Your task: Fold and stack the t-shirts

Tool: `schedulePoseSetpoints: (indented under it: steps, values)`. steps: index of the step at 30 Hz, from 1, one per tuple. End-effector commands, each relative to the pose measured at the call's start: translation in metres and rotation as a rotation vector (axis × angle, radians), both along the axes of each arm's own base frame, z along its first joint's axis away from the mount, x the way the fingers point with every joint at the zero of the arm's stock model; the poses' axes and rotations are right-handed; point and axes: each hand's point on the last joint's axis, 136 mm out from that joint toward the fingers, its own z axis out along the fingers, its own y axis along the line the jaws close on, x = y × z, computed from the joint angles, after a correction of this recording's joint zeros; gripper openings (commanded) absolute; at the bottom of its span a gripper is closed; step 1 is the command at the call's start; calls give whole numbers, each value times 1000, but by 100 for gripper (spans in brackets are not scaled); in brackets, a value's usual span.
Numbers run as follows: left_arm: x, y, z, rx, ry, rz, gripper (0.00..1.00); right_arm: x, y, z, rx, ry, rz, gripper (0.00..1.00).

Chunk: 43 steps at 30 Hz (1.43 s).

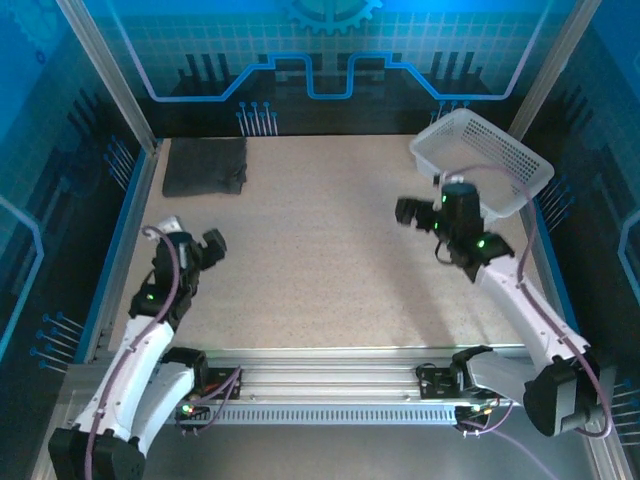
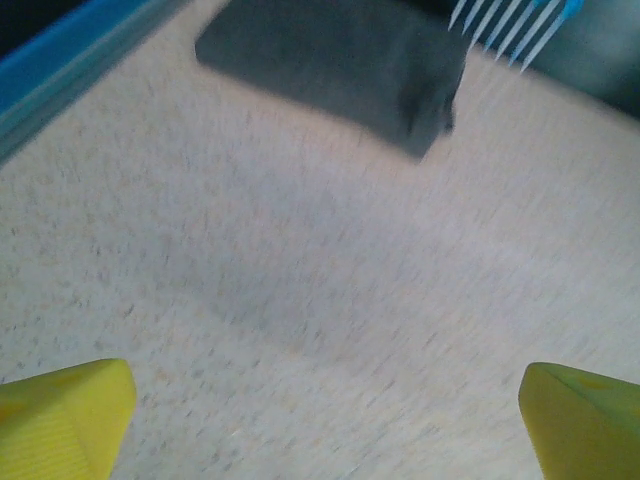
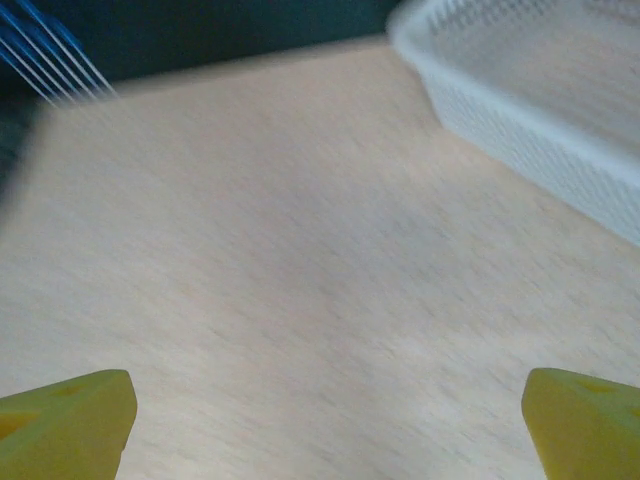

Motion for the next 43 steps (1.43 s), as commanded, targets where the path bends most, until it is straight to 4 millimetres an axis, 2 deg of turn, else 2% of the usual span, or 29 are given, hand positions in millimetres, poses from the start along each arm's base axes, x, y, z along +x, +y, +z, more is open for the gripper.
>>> schedulePoseSetpoints:
  steps: [1,3,7,8,10,12,13,14,15,17,19,21,23,24,43]
  values:
    - [21,-10,1,124,-153,-126,99,7,-29,-30,-254,-75,-21,100]
    - [35,-8,-11,158,-149,-127,99,9,-33,-48,-274,-71,-29,100]
    - [77,-22,-38,184,-156,-220,99,25,-37,-79,-275,-52,-1,100]
    - [86,-20,-41,183,-132,-216,99,29,-39,-83,-268,-56,-5,100]
    - [105,-15,-36,190,-187,-206,99,41,-41,-83,-257,-104,1,100]
    - [118,-9,-40,197,-148,-212,99,50,-42,-86,-251,-123,16,100]
    - [122,-7,-39,200,-183,-218,99,54,-44,-85,-264,-136,28,100]
    - [121,1,-45,185,-191,-186,99,57,-43,-82,-267,-164,49,100]
    - [119,0,-48,187,-218,-194,99,59,-46,-83,-257,-179,43,100]
    - [113,-10,-50,215,-302,-239,99,55,-51,-94,-207,-192,45,100]
    - [102,-3,-54,212,-304,-190,99,48,-56,-98,-165,-267,38,100]
    - [109,-1,-52,218,-300,-183,99,48,-57,-97,-165,-260,32,100]
    - [119,-5,-61,205,-207,-207,99,51,-57,-98,-189,-245,18,100]
    - [121,-6,-58,220,-220,-209,99,51,-56,-98,-190,-243,20,100]
    - [121,-7,-58,223,-225,-209,99,53,-41,-99,-199,-233,101,100]
